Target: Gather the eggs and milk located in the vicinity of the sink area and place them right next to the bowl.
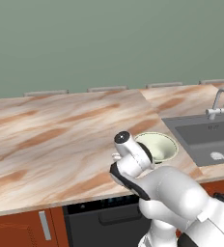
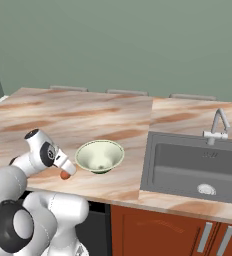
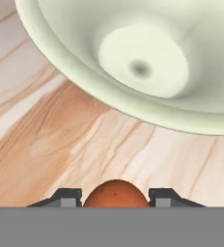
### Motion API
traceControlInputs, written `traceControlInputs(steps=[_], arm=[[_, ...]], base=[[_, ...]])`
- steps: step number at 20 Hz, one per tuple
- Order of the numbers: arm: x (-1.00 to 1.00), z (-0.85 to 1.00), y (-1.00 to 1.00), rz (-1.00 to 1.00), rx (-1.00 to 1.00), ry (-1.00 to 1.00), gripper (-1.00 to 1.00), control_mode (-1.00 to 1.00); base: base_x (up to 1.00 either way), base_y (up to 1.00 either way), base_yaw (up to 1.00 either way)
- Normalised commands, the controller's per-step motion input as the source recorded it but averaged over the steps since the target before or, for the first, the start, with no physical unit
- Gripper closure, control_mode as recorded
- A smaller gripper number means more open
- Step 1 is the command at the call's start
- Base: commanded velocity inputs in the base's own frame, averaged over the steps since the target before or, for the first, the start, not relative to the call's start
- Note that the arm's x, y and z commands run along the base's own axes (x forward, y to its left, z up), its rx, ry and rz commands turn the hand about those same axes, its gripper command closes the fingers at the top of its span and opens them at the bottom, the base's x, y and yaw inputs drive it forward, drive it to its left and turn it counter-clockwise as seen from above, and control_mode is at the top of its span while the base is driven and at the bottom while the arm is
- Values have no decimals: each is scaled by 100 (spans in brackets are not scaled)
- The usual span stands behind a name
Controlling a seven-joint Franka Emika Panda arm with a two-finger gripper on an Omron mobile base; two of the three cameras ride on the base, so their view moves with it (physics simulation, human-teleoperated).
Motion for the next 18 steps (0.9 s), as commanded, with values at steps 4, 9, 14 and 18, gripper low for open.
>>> traceControlInputs(steps=[4,9,14,18], arm=[[-4,0,-6,-7,0,-27,100,-100],[0,0,-3,-1,0,-27,100,-100],[0,0,0,-5,0,-1,100,-100],[0,0,0,-8,0,-3,100,-100]], base=[[0,0,0],[0,0,0],[0,0,0],[0,0,0]])
